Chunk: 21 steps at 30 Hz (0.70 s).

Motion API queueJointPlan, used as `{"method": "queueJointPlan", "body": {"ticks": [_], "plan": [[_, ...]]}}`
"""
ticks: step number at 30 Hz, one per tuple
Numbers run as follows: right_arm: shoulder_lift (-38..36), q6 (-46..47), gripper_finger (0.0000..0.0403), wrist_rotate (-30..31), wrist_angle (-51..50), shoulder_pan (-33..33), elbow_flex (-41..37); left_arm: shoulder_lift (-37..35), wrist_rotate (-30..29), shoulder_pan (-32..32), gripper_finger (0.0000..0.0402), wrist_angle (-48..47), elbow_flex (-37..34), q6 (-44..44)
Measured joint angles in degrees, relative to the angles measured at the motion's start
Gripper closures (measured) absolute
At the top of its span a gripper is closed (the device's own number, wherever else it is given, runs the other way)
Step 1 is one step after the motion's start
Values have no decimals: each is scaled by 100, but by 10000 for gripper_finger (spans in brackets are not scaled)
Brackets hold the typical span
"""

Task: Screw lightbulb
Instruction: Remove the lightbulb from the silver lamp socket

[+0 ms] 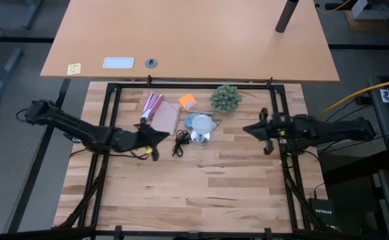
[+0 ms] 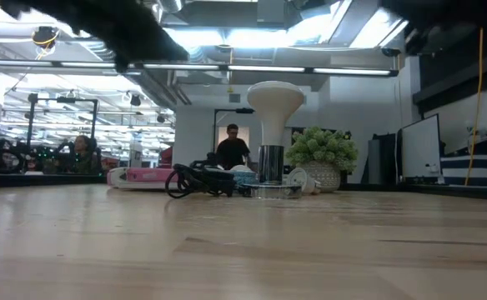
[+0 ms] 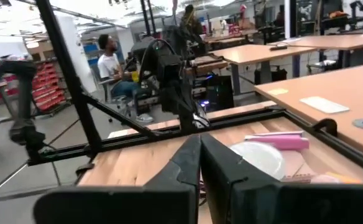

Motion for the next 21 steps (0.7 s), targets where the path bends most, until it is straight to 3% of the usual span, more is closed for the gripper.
{"method": "queueJointPlan", "body": {"ticks": [4,9,13,21], "plan": [[1082,131,387,140,1460,0,-384,1090,6,316,401,1513,-79,332],[2349,451,387,789,2192,2,-418,2013,9,912,402,3403,-77,1236],[3358,800,387,1254,2706,2,-417,2301,214,1547,401,3744,-77,1077],[4878,906,387,1628,4231,2,-412,2514,1944,2451,401,3709,1,598]]}}
